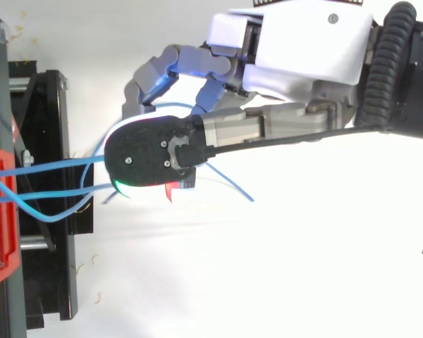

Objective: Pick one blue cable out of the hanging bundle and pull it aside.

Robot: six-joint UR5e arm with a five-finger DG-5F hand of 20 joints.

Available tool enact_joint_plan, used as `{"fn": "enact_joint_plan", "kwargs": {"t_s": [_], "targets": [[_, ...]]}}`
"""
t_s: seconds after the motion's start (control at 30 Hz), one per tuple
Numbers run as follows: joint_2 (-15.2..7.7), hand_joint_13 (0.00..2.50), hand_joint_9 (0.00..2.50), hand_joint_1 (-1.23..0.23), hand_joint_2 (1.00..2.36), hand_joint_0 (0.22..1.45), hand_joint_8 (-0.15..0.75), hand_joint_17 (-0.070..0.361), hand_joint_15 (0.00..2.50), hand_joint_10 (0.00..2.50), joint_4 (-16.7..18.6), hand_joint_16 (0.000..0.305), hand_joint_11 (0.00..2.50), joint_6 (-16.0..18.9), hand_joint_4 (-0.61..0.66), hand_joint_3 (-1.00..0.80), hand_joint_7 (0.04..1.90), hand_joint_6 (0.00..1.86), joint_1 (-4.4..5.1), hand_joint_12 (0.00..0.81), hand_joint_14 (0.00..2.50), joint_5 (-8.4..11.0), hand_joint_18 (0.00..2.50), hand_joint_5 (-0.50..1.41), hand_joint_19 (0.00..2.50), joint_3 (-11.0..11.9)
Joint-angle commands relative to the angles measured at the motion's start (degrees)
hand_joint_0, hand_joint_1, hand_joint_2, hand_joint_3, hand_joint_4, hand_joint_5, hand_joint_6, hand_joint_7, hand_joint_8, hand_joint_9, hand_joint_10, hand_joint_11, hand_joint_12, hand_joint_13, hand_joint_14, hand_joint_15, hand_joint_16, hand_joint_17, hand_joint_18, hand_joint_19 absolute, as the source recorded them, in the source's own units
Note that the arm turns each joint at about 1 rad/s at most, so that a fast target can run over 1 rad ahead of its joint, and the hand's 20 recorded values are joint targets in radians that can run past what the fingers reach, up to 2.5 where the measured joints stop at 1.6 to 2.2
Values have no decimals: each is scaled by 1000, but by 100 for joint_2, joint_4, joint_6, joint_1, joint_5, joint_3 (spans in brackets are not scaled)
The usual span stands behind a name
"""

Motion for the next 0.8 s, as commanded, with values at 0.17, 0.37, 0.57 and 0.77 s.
{"fn": "enact_joint_plan", "kwargs": {"t_s": [0.17,0.37,0.57,0.77], "targets": [[-7,848,1089,-423,1001,517,272,138,553,24,18,61,608,0,48,-479,867,858,-92,439,24,27,646,-103,704,-242],[-7,842,1079,-520,1006,543,269,134,551,24,335,59,604,264,53,-421,886,860,-92,428,23,9,634,-102,704,-620],[-7,840,1074,-563,1012,569,264,131,554,26,484,58,611,387,45,-330,922,865,-101,424,24,9,631,-104,700,-550],[-7,875,1083,-643,1014,563,298,148,542,23,335,66,617,369,75,-199,930,896,-101,458,23,35,694,-106,674,-374]]}}
